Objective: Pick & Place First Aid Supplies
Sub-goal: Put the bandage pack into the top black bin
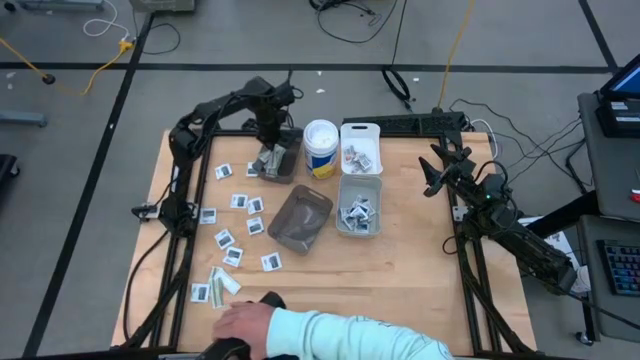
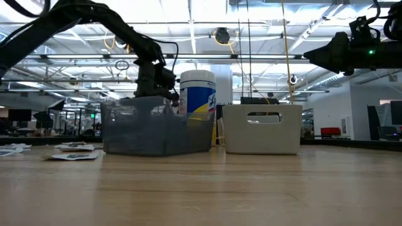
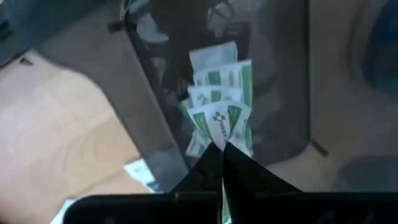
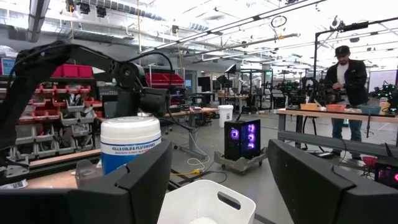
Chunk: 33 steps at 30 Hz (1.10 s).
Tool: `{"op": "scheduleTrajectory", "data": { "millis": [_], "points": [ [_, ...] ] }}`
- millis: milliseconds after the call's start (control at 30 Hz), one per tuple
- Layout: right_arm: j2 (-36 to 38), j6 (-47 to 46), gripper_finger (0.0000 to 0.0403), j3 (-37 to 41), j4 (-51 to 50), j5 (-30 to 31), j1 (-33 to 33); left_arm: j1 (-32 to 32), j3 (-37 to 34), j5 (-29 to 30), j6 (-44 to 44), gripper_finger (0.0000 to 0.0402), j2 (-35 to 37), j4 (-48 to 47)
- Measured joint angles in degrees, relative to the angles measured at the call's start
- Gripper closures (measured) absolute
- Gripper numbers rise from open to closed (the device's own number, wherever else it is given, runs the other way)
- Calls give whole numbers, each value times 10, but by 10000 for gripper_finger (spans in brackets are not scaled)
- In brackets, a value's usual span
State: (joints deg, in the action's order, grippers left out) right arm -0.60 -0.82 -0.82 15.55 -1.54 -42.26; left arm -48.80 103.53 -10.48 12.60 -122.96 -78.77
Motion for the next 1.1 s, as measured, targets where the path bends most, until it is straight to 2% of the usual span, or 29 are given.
{"op": "scheduleTrajectory", "data": {
  "millis": [167, 267, 400, 767, 933, 1100],
  "points": [
    [0, 0, 140, 0, 0, 0, 0, 2, -9, 0, 5, 401, -6, 12],
    [0, 0, 140, 0, 0, 0, 0, 2, -10, 0, 5, 386, -6, 13],
    [0, 0, 140, 0, 0, 0, 0, 2, -10, 0, -6, 339, -6, 13],
    [0, 0, 140, 0, 0, 0, 0, 0, -10, 0, -14, 173, -2, 20],
    [0, 0, 140, 0, 0, 0, 0, 0, -10, 0, -4, 135, -1, 20],
    [0, 0, 140, 0, 0, 0, 0, 9, -10, -12, -7, 127, -1, 20]
  ]
}}
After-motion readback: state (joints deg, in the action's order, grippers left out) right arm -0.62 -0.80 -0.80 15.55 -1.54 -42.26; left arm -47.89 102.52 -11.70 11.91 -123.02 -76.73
